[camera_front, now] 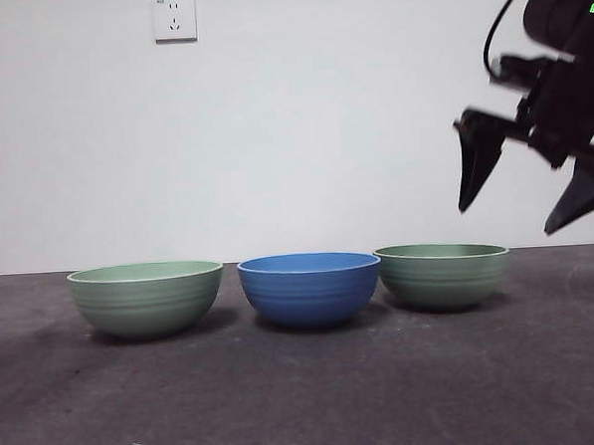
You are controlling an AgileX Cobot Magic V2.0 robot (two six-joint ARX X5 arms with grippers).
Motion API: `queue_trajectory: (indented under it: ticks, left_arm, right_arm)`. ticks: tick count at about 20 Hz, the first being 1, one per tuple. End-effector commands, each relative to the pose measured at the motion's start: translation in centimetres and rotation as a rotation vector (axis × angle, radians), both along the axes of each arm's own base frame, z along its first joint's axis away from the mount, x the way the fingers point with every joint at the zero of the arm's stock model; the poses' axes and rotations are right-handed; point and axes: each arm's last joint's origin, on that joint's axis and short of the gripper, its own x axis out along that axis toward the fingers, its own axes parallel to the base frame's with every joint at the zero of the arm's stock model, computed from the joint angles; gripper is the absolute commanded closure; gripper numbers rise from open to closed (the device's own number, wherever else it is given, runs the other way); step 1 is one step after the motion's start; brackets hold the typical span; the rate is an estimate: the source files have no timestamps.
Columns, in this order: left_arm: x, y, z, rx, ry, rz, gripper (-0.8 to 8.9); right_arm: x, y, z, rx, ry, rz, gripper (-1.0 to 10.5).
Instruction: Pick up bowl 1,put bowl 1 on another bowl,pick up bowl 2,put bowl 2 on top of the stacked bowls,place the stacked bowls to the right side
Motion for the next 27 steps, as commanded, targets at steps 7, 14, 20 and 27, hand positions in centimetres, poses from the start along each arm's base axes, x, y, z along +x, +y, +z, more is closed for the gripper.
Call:
queue_trajectory:
  ticks: [7, 14, 20, 27]
  left_arm:
    - [-0.1, 0.0, 0.1, 0.006, -0.007, -0.007, 1.92]
    - [-0.1, 0.0, 0.1, 0.006, -0.004, -0.006, 1.92]
    - [-0.1, 0.0, 0.0, 0.006, -0.001, -0.006, 1.92]
    - [-0.1, 0.0, 0.0, 0.006, -0.001, -0.006, 1.92]
  right_arm:
    - [1.9, 0.7, -4.0, -0.005, 0.037, 0.003, 7.3]
    - [2.2, 0.9, -3.8, -0.004, -0.002, 0.004, 9.6]
    - [2.5, 0.9, -0.2, -0.022, -0.095, -0.025, 9.6]
    - [0.1, 5.2, 5.3, -0.009, -0.183, 0.115, 9.6]
